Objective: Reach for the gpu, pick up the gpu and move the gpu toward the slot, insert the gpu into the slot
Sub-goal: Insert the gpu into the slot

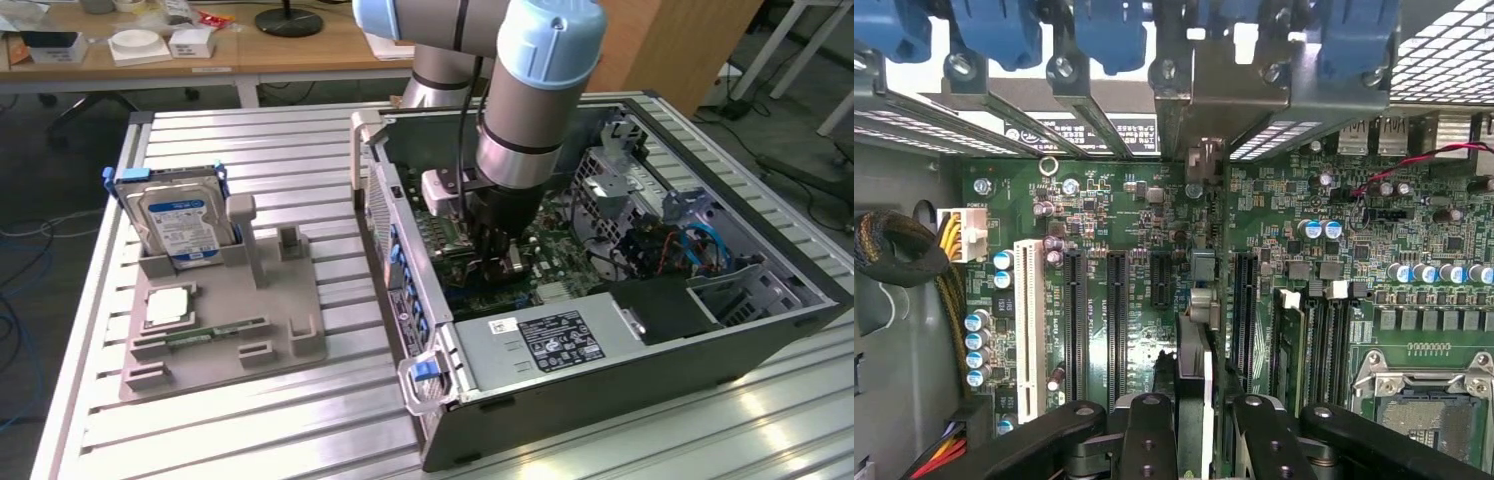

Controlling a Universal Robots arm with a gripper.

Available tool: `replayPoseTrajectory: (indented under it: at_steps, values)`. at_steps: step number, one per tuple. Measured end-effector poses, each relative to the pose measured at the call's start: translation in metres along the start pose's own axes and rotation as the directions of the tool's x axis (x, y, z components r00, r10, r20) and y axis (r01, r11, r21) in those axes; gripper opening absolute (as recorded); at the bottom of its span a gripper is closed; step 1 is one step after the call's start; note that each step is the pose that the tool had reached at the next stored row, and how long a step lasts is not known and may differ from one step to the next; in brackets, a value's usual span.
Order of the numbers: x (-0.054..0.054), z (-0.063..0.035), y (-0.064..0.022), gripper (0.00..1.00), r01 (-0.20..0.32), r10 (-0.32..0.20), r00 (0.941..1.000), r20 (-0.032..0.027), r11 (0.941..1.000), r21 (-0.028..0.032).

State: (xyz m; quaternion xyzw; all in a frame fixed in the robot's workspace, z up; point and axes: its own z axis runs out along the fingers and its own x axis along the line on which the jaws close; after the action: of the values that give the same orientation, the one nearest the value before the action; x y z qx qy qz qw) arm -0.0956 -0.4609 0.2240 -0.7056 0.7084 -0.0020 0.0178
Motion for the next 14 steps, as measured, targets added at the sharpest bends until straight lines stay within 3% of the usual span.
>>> replayPoseTrajectory:
  at_steps: [6,10,14]
  values:
    - [0.0,0.0,0.0,0.27,0.0,0.0,1.0,0.0001,1.0,0.0]
    - [0.0,0.0004,-0.0002,0.27,0.0,0.0,1.0,-0.0029,1.0,0.001]
    - [0.0001,0.0013,0.0,0.27,0.0,0.0,1.0,-0.0004,1.0,0.0001]
